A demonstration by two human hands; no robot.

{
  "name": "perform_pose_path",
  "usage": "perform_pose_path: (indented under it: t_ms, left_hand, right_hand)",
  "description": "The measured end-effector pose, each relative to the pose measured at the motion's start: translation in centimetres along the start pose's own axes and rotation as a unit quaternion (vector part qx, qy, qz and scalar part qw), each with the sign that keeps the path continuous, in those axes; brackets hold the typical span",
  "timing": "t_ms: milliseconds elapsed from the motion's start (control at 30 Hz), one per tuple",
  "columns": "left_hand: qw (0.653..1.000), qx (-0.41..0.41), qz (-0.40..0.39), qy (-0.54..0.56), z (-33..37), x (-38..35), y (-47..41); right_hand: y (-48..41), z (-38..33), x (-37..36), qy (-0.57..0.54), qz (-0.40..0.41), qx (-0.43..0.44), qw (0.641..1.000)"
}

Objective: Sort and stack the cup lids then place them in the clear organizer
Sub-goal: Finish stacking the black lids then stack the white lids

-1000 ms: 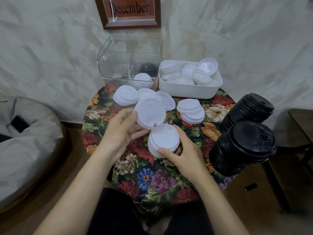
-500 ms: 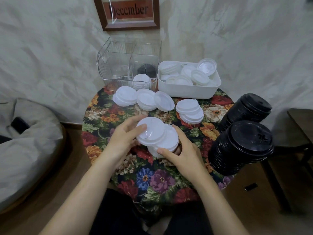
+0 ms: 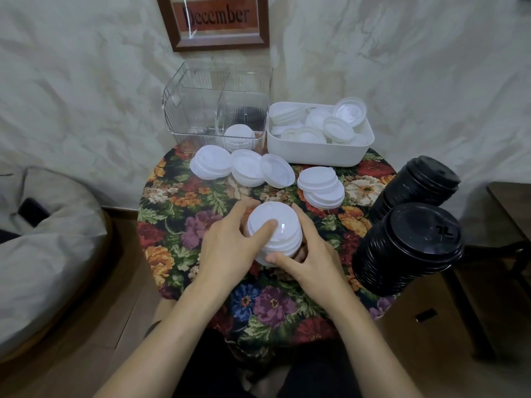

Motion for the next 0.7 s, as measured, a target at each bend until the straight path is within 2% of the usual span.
perform_pose_path:
  t_ms: [133,300,533,700]
  left_hand:
    - [1.0,-0.002,0.003,-0.019,0.2,0.1,0.4]
    - [0.998,-0.009,-0.013,0.054,-1.2,0.0,0.0]
    - [0.987,-0.015,-0.109,0.114,-2.1,-1.0,-0.5]
    - [0.987,-0.035,-0.123,0.092,-2.0,-1.0,-1.4]
  right_hand:
    - [0.0,0.2,0.2,-0.008,0.009,0.004,1.0]
    - [0.0,0.5,0.3,0.004,0.001,-0.005,1.0]
    - [-0.2,0.3,0.2,-0.021,-0.012,-0.022,0.999]
    - [-0.4,0.0,-0.1,-0.016,0.008,-0.011,1.0]
Point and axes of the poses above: each hand's wrist, its own y-axis away from the middle knuckle, its own x-axis out of the back of the hand, z = x × y, the point moved 3 cm from there along -y, towards the middle knuckle, and after that the axes turned 7 degrees about x, right-handed, at the moved point
